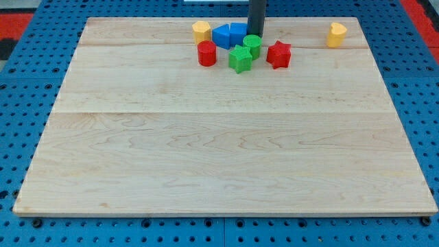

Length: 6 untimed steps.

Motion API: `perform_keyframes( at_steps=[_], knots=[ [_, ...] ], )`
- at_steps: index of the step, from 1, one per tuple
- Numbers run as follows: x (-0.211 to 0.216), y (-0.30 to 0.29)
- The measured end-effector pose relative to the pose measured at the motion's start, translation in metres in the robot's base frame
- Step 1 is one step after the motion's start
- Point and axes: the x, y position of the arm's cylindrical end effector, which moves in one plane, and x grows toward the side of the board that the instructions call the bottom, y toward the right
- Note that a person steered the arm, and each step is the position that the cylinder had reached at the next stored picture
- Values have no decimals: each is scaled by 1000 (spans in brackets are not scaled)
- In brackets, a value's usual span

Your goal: Move the green circle into the green star

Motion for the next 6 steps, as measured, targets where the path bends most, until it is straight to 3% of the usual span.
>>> perform_keyframes(
  at_steps=[2, 5, 6],
  knots=[
    [3, 49],
    [25, 15],
    [25, 27]
  ],
)
